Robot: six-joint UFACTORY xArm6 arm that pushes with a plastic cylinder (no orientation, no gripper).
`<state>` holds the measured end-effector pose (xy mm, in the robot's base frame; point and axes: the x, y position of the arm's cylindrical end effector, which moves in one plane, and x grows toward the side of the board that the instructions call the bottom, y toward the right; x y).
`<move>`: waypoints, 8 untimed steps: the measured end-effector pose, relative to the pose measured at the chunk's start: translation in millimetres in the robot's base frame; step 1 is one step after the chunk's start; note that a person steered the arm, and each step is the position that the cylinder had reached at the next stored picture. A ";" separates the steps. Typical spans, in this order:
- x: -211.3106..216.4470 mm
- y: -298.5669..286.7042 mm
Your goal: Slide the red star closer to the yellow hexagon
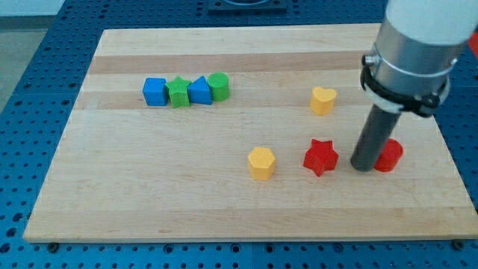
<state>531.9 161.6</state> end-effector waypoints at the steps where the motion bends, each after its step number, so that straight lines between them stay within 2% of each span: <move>1: 6.3 -21.2; 3: -41.8 -31.0; 5: -44.5 -29.7; 8: -78.9 -25.4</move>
<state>453.1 136.2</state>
